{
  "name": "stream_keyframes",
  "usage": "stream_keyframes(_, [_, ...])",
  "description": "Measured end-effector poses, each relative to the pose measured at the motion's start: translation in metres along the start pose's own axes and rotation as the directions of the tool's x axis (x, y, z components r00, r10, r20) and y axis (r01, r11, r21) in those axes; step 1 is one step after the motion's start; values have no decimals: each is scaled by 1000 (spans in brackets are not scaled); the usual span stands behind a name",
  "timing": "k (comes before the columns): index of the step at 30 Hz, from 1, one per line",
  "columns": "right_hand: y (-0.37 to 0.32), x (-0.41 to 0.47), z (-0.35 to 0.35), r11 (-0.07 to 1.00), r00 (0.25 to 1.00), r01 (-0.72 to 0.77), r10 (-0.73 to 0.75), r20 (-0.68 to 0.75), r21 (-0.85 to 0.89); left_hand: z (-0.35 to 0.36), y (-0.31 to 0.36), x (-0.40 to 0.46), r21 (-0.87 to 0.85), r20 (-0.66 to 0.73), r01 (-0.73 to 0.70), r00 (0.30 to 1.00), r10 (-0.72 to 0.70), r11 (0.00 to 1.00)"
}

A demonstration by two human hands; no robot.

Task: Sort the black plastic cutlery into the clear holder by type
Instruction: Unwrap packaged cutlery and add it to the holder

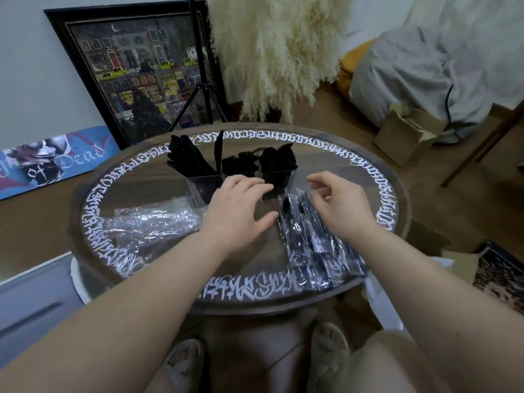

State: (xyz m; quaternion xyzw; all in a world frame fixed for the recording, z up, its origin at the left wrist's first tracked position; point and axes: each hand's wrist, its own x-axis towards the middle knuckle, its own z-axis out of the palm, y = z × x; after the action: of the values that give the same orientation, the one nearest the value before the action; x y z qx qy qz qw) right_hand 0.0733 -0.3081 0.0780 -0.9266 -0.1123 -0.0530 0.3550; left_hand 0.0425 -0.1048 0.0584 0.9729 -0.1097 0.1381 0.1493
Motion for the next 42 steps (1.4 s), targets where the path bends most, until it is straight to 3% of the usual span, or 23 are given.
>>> stream_keyframes(6, [39, -29, 7, 955, 982, -175, 187, 29, -241, 35, 21, -36, -25, 238, 48, 971, -41, 999])
stream_keyframes(10, [70, -44, -3, 823, 878, -430, 477, 40, -372, 55, 40, -37, -17, 324, -28, 945, 32, 999])
stream_keyframes(13, [81, -49, -10, 774, 822, -460, 557, 122, -434, 68, 60, -30, 7, 351, -105, 932, 96, 994])
stream_keyframes(21, [85, -50, -6, 819, 832, -440, 526, 175, -369, 93, 74, -20, 36, 494, -111, 866, 80, 993])
stream_keyframes(27, [83, -48, -7, 899, 899, -418, 430, 84, -131, 91, 75, -20, -6, 498, -78, 864, 71, 997])
stream_keyframes(29, [82, -48, -3, 924, 918, -375, 382, 106, -80, 84, 77, -18, -76, 361, -33, 931, 58, 997])
stream_keyframes(31, [79, -48, 1, 946, 935, -318, 324, 147, -66, 75, 77, -14, -110, 124, -21, 992, 35, 994])
stream_keyframes(34, [69, -46, 10, 975, 953, -223, 219, 209, -7, 64, 69, -11, -76, -82, -27, 996, 21, 997])
stream_keyframes(38, [49, -44, 22, 989, 962, -110, 82, 262, 95, 52, 57, -15, 117, 125, -24, 992, 9, 993])
stream_keyframes(42, [39, -41, 29, 977, 962, -123, 73, 264, 177, 40, 38, -21, 131, 236, 40, 969, -71, 991])
